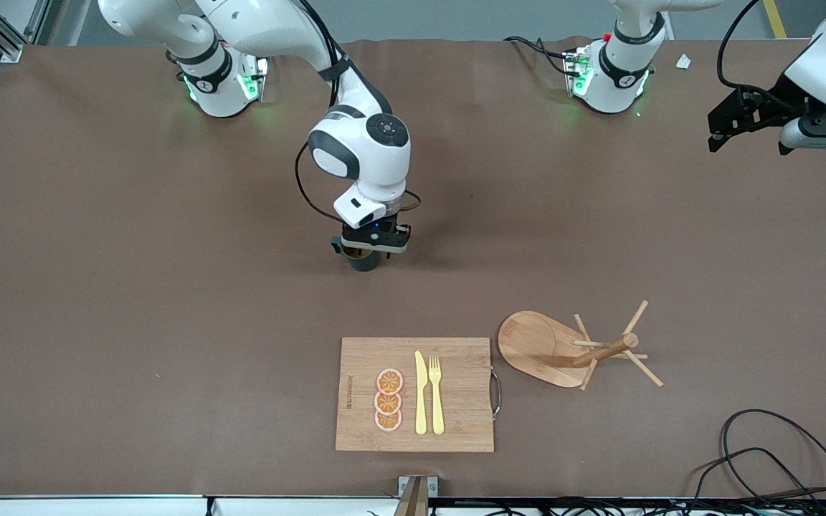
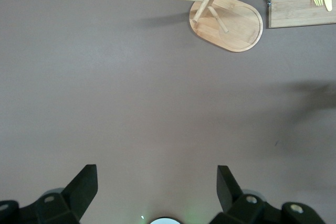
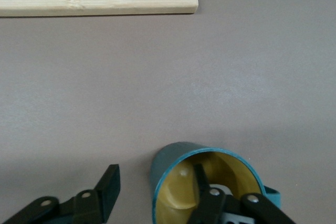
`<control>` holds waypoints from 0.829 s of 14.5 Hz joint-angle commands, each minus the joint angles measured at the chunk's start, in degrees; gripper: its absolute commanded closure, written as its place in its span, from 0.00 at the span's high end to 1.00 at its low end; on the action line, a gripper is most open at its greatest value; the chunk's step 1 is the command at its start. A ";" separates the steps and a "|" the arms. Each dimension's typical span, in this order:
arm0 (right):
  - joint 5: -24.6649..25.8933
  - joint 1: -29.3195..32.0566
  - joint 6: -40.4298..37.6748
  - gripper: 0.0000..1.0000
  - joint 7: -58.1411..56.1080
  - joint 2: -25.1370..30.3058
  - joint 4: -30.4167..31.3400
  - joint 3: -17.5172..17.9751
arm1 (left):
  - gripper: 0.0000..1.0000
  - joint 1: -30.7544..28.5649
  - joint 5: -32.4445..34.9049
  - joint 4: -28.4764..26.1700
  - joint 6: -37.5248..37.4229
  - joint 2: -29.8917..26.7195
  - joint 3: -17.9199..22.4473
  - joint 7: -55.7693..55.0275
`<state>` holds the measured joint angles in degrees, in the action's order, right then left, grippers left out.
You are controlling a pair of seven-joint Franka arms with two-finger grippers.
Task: Transfer cup from left to right arm and place
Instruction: 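Lower the right gripper into the mug rim and close it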
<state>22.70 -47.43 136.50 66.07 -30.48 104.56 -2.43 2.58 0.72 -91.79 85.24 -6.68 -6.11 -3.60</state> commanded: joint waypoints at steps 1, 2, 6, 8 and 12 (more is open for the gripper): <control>1.91 0.41 0.61 0.34 -0.06 0.16 0.64 0.23 | 1.00 -0.47 -0.19 0.12 -0.69 -0.26 -0.30 0.88; 1.91 0.23 0.61 0.21 0.03 0.16 0.73 0.15 | 1.00 -0.47 -0.19 0.12 -0.69 -0.17 -0.30 0.88; 2.00 -0.30 0.52 0.00 0.47 0.16 1.34 0.14 | 1.00 -0.47 -0.19 0.21 -0.60 -0.08 -0.30 0.88; 2.09 -0.03 0.52 0.00 0.12 0.24 1.87 0.14 | 1.00 -0.47 -0.19 0.21 -0.60 -0.08 -0.30 0.79; 2.35 5.66 0.43 0.00 -8.04 7.07 6.16 0.32 | 1.00 -0.12 -0.10 0.30 -0.60 -0.08 -0.39 0.79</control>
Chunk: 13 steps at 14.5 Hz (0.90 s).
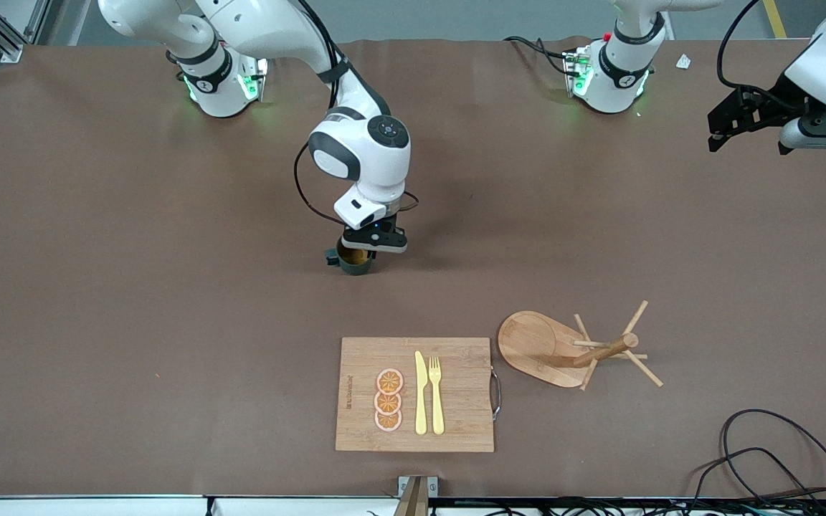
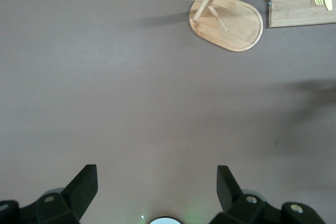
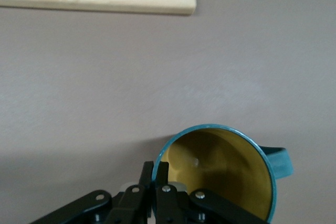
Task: Transfer cup from left to right arm and place
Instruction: 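Lower the right gripper into the mug rim and close it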
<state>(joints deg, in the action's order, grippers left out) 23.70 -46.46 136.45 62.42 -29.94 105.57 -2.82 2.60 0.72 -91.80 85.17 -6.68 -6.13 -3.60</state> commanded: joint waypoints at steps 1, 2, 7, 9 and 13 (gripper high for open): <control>1.09 6.36 0.48 0.00 -5.45 9.35 6.91 0.71 | 1.00 -0.13 -0.10 0.40 -0.53 -0.09 -0.37 0.79; 1.00 7.95 0.57 0.00 -5.73 12.16 8.84 0.80 | 1.00 -0.13 -0.10 0.31 -0.53 -0.17 -0.37 0.79; -7.68 15.50 0.83 0.00 -7.04 21.58 16.57 1.06 | 1.00 0.04 -0.10 0.31 -0.53 -0.09 -0.37 0.79; -8.66 18.06 2.75 0.00 -10.37 24.31 22.01 1.06 | 1.00 0.22 -0.10 0.31 -0.44 -0.09 -0.46 0.44; -8.75 22.18 17.41 0.00 -15.02 27.04 34.33 0.71 | 1.00 0.22 -0.10 0.40 -0.44 -0.09 -0.46 0.35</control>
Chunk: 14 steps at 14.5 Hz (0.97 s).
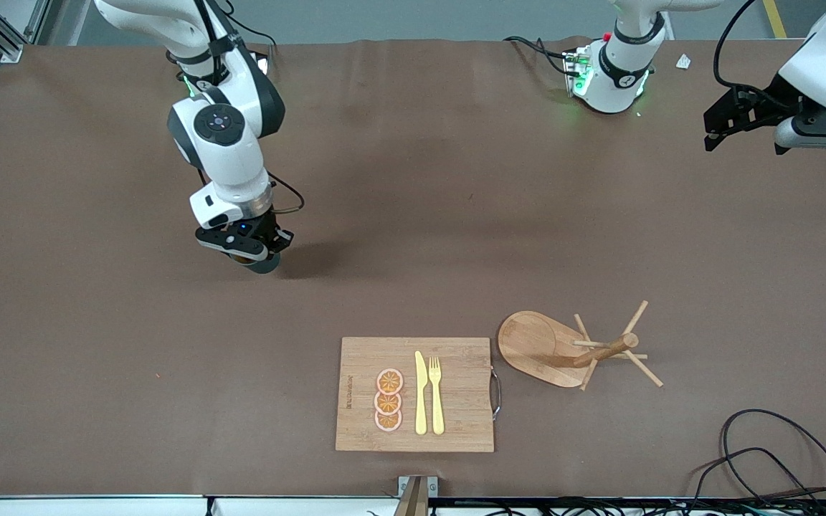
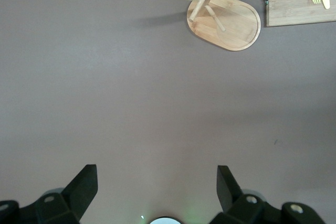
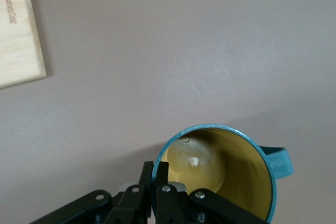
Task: Transfer cup from left to right arm and place
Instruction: 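Carry the teal mug with the right gripper away from the cutting board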
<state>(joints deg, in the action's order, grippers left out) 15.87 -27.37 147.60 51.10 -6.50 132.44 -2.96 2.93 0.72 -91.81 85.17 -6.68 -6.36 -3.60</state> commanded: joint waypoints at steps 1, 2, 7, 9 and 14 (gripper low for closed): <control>-0.92 5.12 7.77 0.00 -5.64 3.51 8.44 0.85 | 1.00 -0.11 -0.19 0.31 -0.45 0.00 -0.23 0.35; -0.92 7.05 8.05 0.00 -6.80 3.51 9.06 0.94 | 1.00 -0.11 -0.28 0.31 -0.36 0.09 -0.32 0.35; -0.92 14.96 8.14 0.00 -12.60 5.62 11.70 0.94 | 1.00 -0.03 -0.63 0.40 0.08 0.26 -0.84 0.44; -0.92 17.43 8.75 0.00 -13.57 5.79 12.40 0.94 | 1.00 -0.03 -0.63 0.49 0.08 0.44 -0.85 0.44; -0.84 22.10 15.87 0.00 -16.12 5.62 17.50 0.85 | 1.00 0.06 -0.63 0.49 0.34 0.53 -0.94 0.44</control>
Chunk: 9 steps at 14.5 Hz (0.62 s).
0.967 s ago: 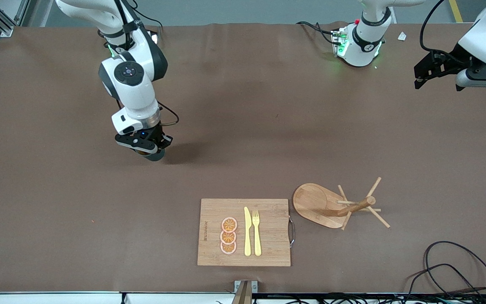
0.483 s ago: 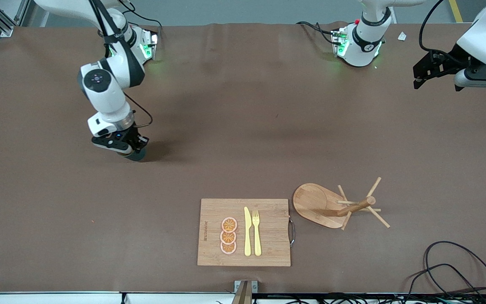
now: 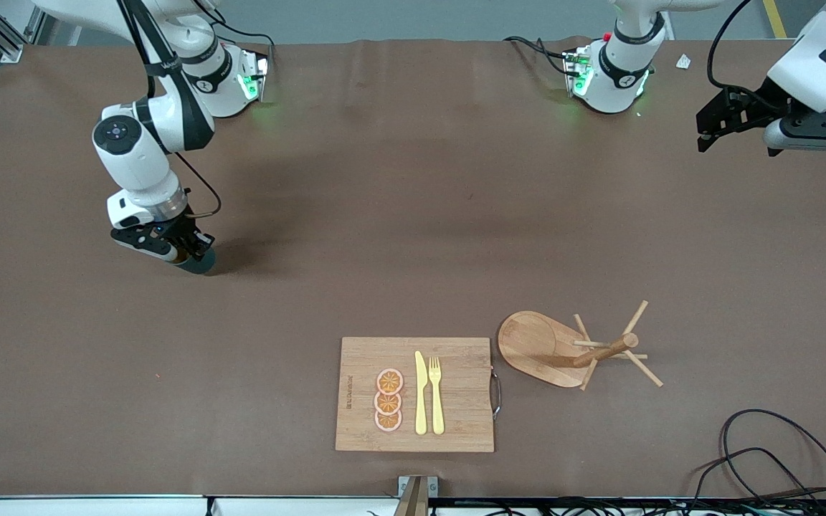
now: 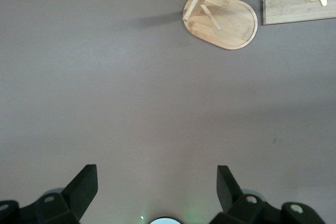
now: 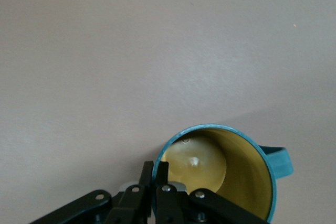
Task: Transfer cup from left to right arm and place
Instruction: 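Carry the teal mug with the right gripper away from the cutting board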
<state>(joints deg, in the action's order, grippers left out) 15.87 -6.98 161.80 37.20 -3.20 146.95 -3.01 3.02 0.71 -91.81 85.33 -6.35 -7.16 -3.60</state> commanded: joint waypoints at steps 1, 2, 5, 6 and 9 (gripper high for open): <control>-0.84 1.80 1.76 0.00 -2.30 2.24 2.99 0.81 | 1.00 -0.03 -0.54 0.49 0.19 0.20 -0.13 0.53; -0.84 1.80 2.02 0.00 -2.31 2.15 2.99 0.73 | 1.00 -0.12 -0.54 0.41 0.19 0.20 -0.30 0.53; -0.84 3.38 2.90 0.00 -3.61 1.97 3.07 0.72 | 1.00 -0.12 -0.63 0.41 0.10 0.20 -0.31 0.88; -0.84 3.64 2.99 0.00 -4.32 1.97 3.07 0.73 | 1.00 -0.12 -0.63 0.41 0.10 0.20 -0.31 0.88; -0.84 3.91 3.25 0.00 -4.94 1.62 3.07 0.64 | 1.00 -0.12 -0.54 0.41 0.01 0.20 -0.48 0.88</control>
<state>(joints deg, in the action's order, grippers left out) 15.86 -4.18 163.85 34.03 -3.20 148.14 -3.02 3.02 0.71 -91.81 85.33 -6.30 -7.39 -3.60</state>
